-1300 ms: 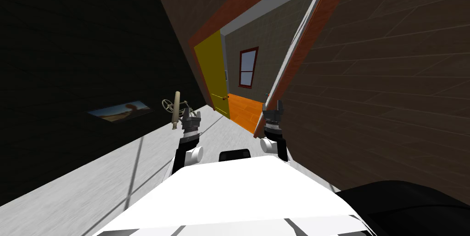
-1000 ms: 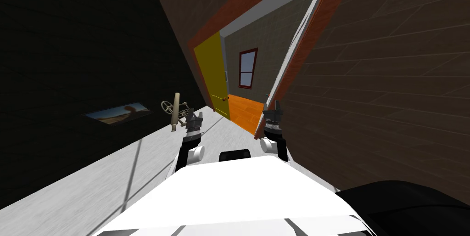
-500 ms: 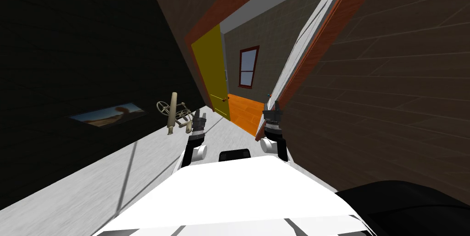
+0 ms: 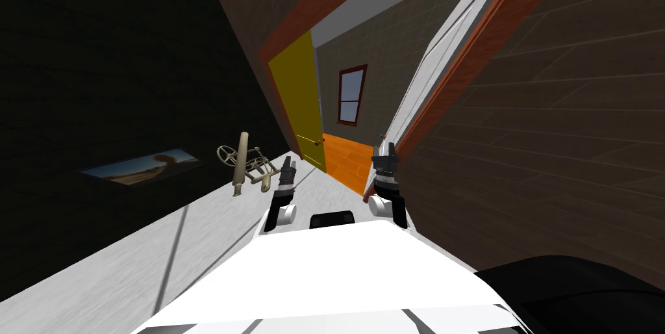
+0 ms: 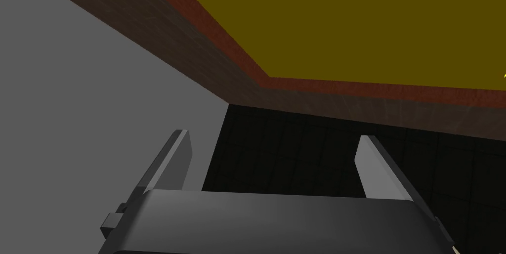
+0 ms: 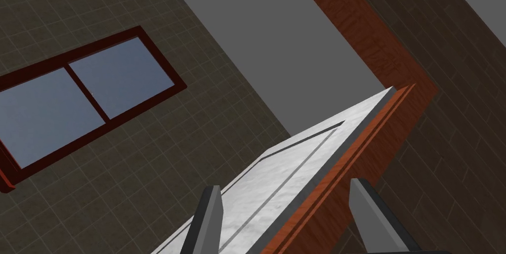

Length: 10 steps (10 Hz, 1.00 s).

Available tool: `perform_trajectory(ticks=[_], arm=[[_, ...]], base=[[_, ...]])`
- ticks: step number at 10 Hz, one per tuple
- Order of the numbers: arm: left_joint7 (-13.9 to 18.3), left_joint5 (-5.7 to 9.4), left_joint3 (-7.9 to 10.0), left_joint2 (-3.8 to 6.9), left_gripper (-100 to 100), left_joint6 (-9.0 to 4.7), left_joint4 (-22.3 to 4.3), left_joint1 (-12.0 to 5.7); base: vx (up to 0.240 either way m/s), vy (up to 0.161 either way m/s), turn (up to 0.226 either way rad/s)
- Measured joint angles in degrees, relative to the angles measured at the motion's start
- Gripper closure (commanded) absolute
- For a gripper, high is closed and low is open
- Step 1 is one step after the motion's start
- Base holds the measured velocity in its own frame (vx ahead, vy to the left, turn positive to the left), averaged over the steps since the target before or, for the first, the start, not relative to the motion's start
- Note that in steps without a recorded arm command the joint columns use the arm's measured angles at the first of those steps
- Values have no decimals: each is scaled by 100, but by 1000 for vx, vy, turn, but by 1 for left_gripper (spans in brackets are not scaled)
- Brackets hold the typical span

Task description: Push the door open

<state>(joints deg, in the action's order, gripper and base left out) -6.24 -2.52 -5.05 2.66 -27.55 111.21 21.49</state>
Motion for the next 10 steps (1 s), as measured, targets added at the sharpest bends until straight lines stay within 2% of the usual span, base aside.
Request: perform_trajectory(ticks=[2,8,10], arm=[[-215,-21,-52,57,-100,-131,-325,-131],[-922,-107,-273,215,-100,-386,-1116,-457],[-1162,-125,-317,272,-100,-479,-1495,-669]], base=[[96,46,-22],[97,42,-20],[97,57,-21]])
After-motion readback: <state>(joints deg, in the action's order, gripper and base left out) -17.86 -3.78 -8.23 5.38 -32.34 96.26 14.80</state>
